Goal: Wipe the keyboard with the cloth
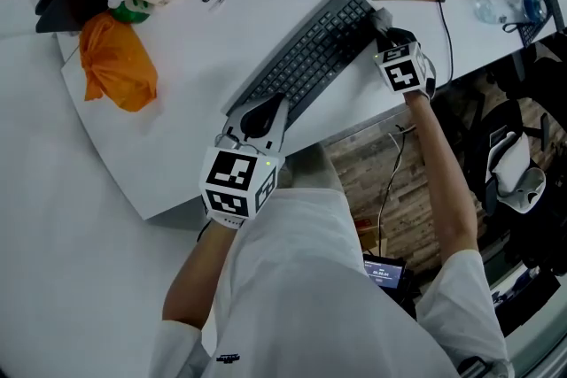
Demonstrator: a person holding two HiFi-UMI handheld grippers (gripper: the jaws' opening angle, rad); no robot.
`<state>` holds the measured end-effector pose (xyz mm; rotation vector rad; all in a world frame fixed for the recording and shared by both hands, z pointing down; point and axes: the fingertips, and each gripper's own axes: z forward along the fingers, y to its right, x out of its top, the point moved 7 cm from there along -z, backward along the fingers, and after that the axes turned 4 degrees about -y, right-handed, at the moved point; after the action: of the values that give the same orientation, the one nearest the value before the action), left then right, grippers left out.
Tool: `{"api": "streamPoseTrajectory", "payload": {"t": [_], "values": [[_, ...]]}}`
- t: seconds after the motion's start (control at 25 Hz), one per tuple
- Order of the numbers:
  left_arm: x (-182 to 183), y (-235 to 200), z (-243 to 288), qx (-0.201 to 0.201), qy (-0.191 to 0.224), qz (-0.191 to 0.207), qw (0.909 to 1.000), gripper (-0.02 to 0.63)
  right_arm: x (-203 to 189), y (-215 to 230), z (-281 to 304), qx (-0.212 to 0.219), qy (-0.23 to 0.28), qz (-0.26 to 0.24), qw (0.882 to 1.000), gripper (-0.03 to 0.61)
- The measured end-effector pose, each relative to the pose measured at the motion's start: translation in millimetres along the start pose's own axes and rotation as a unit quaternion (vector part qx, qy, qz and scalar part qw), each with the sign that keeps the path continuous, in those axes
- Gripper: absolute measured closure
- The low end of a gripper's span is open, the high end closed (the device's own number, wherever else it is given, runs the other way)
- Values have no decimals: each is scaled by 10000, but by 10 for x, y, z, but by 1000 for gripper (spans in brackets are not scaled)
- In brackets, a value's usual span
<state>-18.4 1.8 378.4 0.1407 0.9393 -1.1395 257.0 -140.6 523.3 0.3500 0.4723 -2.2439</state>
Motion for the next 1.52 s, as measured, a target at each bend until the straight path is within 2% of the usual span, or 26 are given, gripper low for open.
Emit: {"api": "streamPoseTrajectory", "payload": {"t": [0.64, 1.2, 1.52], "values": [[-77, 48, -159, 43, 54, 5, 10000, 595, -42, -571, -177, 479, -100, -490, 9976, 555], [-174, -36, -353, 156, 114, -84, 9998, 595, -105, -1219, -354, 1084, -141, -809, 9907, 555], [-249, -121, -427, 231, 133, -223, 9994, 595, -125, -1523, -444, 1372, -38, -802, 9873, 555]]}}
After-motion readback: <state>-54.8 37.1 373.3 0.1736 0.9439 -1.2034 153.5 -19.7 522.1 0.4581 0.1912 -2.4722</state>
